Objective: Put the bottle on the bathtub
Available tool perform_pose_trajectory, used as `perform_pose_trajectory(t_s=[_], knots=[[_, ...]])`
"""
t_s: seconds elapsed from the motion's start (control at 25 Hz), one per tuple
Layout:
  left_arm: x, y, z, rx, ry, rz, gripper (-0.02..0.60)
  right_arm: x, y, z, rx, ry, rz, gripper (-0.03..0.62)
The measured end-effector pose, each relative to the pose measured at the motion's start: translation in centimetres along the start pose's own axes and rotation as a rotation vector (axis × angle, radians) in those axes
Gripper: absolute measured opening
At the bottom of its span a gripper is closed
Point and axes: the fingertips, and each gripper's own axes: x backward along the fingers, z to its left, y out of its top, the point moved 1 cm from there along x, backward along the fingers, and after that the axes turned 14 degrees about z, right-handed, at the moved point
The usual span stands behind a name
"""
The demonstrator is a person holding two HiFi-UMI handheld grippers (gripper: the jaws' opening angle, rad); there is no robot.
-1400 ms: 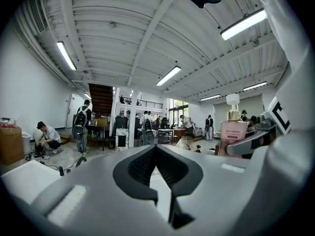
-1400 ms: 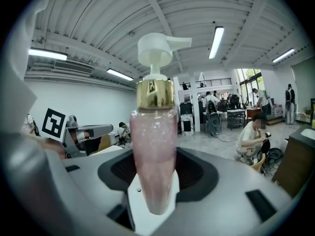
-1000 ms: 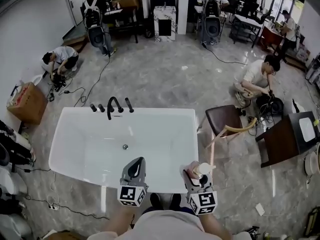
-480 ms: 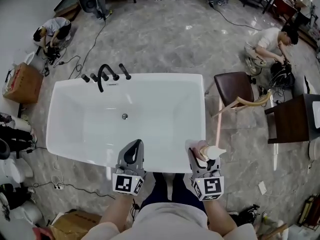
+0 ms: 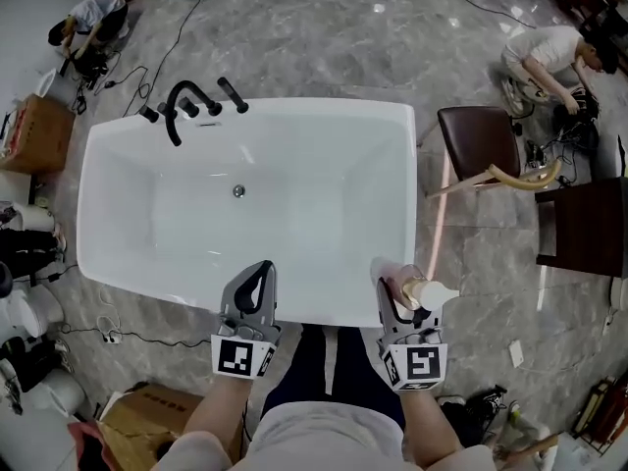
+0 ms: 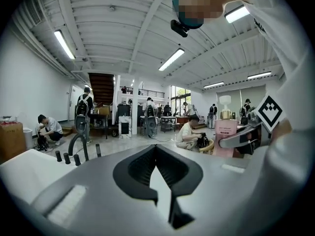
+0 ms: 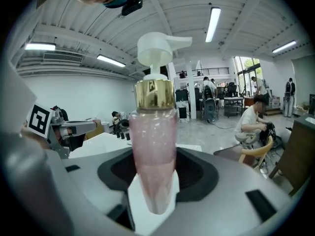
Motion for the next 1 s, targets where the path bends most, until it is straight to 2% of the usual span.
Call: perform_pose_trajectory(t_s=[0.28,0.52,0.76,1.0], knots=[[-3.2,-3.5,0.7,0.017,-0.001,0.028,0.009,-3.9,-3.3,-0.5,-0.020,-0.003,0.023,0.218],[-5.8,-6.5,0.5,0.075,0.005,-0.002,0.009,-6.5,-6.1,-1.5,-0.032,-0.007,0.046,0.218],[-7.9,-9.4,0.9,0.117,0.067,-0.026,0.009,-8.7,-8.2,-3.0,-0.029,-0.022,0.065,0.218],[-8.6,-9.9,2.6,0.098,0.087,-0.019,0.009,-11.1,-8.4,-3.0,-0.029,-0.017,0.050,0.218]])
